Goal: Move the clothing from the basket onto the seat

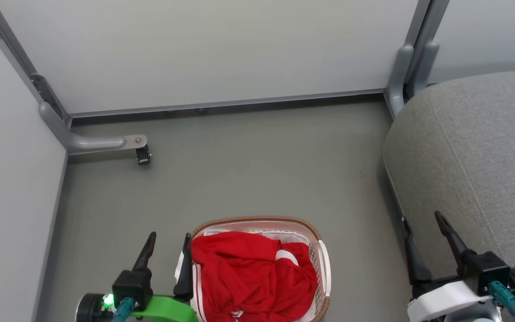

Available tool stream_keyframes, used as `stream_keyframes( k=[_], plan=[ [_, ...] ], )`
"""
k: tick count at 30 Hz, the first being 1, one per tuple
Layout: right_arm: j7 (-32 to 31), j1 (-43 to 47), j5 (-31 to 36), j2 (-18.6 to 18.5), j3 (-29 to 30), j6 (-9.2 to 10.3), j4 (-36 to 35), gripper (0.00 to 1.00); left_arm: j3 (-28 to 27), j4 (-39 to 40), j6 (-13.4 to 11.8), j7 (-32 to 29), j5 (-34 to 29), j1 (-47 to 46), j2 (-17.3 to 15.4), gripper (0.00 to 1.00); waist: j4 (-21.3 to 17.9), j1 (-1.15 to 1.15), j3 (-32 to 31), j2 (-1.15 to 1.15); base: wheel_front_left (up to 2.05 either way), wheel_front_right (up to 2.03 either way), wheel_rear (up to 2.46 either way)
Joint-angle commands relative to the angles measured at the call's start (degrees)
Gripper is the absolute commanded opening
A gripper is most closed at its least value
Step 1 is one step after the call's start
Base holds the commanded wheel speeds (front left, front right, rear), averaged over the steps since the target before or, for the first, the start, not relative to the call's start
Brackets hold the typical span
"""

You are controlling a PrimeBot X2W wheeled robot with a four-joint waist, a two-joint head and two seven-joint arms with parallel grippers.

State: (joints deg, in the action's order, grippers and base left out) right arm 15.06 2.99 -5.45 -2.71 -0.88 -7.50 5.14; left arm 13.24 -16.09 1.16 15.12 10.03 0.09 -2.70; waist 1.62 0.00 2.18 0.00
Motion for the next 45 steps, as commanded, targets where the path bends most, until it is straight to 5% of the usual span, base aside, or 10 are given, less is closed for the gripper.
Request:
stream_keyframes(
  k=[1, 20, 32, 45],
  plan=[
    [0.2, -0.7, 0.5, -0.3, 0.3, 0.02, -0.6, 1.00, 0.1, -0.4, 0.4, 0.1, -0.9, -2.1, -0.3, 1.00, 0.0, 0.00, 1.5, 0.00, 0.00, 0.00, 0.00],
    [0.2, -12.6, 0.4, -0.3, 0.5, 0.02, -3.8, 1.00, 5.0, -29.2, 1.9, 0.0, -6.7, -24.1, -0.7, 1.00, -4.5, 0.00, 22.0, 0.00, 0.00, 0.00, 0.00],
    [0.2, -19.8, -3.7, -0.3, -2.3, 0.02, -4.2, 1.00, 6.2, -45.6, 0.2, -1.6, -8.1, -34.3, -2.6, 1.00, -9.9, 0.00, 33.1, 0.00, 0.00, 0.00, 0.00],
    [0.2, -21.6, -7.2, -0.3, -4.0, 0.02, -4.0, 1.00, 6.0, -53.6, -2.9, -3.9, -7.1, -39.8, -4.6, 1.00, -13.6, 0.00, 37.5, 0.00, 0.00, 0.00, 0.00]
  ],
)
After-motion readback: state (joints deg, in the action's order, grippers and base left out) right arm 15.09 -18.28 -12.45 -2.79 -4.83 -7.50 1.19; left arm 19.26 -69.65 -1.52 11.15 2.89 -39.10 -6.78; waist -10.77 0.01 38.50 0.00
